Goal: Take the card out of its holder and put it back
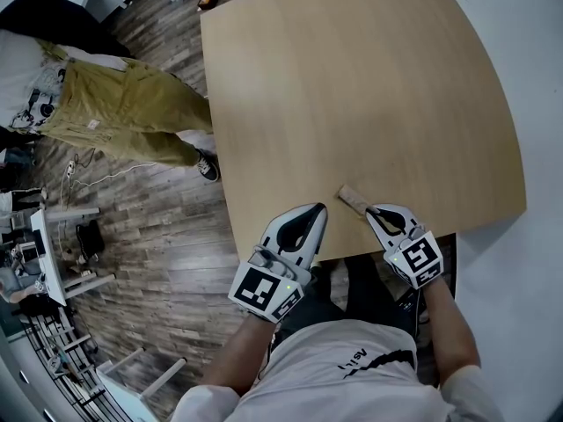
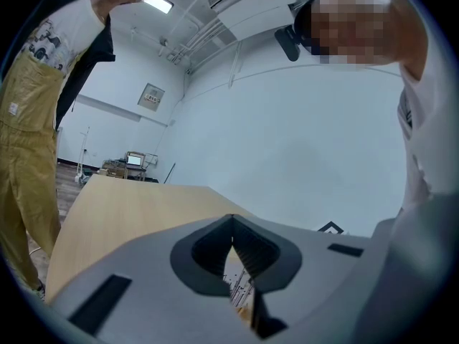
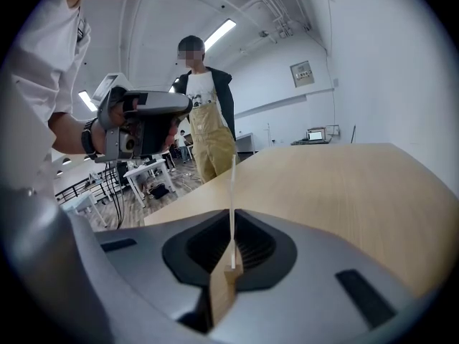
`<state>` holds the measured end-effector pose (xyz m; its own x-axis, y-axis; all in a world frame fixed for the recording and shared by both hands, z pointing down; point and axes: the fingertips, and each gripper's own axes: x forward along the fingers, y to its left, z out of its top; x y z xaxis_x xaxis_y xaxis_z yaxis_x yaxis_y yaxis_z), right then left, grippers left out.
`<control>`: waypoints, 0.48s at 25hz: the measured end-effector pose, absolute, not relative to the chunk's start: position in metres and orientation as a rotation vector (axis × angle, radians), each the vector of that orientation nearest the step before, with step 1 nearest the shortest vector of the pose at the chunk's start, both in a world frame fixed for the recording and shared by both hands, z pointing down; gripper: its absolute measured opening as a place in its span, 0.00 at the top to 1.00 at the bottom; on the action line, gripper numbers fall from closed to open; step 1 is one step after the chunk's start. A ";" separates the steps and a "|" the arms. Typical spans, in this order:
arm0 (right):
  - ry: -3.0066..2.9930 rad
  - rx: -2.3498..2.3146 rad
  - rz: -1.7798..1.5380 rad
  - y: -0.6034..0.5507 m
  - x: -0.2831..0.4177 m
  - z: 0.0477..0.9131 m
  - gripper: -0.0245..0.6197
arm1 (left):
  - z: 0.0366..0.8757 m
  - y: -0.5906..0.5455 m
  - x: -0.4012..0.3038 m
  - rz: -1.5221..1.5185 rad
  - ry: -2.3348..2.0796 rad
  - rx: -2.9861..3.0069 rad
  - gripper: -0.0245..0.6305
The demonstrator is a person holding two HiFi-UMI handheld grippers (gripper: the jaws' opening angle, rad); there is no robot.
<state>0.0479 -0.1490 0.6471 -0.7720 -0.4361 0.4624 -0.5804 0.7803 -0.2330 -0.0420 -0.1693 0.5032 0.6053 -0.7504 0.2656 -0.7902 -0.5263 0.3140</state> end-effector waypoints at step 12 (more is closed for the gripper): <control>-2.512 0.720 0.584 -0.138 0.046 0.680 0.92 | 0.501 -0.166 -0.041 0.136 -1.217 2.432 0.94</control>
<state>0.0457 -0.1378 0.6801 -0.7575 -0.3800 0.5308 -0.5753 0.7730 -0.2676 -0.0409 -0.1655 0.5005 0.6129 -0.7436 0.2672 -0.7843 -0.5315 0.3200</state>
